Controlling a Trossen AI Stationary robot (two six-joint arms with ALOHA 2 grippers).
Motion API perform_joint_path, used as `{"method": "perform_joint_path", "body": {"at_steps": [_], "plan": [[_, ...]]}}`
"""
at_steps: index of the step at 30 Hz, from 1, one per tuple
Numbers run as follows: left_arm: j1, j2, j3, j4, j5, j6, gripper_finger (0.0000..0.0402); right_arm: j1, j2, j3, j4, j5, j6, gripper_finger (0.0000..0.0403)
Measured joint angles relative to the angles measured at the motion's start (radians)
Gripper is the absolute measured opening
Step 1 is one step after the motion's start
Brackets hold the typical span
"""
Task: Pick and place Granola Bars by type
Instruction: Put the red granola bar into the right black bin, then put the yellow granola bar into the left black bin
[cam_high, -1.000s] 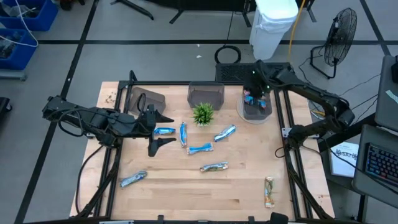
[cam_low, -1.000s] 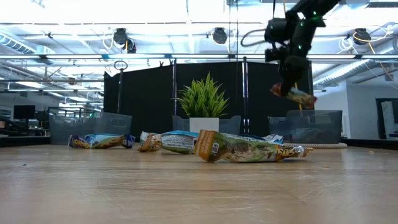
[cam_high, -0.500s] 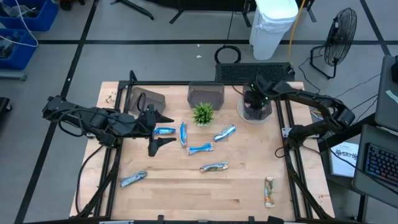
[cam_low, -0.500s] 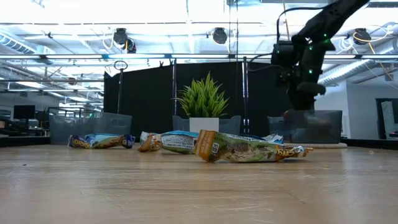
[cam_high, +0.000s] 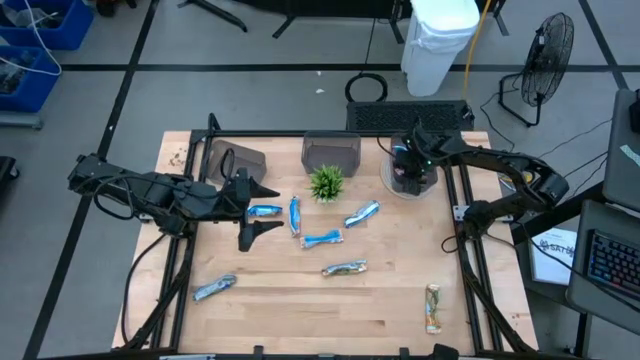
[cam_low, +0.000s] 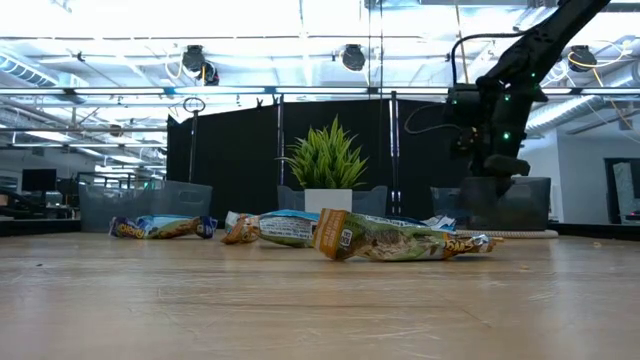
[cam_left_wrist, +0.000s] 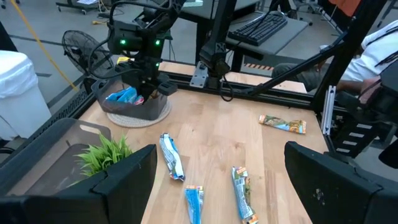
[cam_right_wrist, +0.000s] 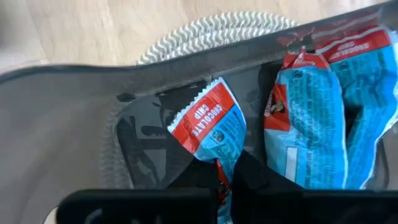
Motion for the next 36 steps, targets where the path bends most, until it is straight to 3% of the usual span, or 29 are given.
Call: {"method": "perform_joint_path", "body": {"at_steps": [12,20,25,36], "plan": [[0.0,0.0,0.0,0.0,0.002,-0.003,0.0349,0.001,-0.009,0.0,-0.014,0.051,0.036,0.0131],[0.0,0.0,0.0,0.0,0.002,0.0,0.0349,0.001,-0.102,0.086,-0.039,0.054,0.092,0.0217],[0.0,0.0,0.0,0.0,0.002,0.002,0.0349,0.011,-0.159,0.223,-0.142,0.081,0.219,0.0242],[0.0,0.0,0.0,0.0,0.002,0.002,0.0349,0.265,-0.179,0.652,-0.509,0.398,0.501,0.0258]]}}
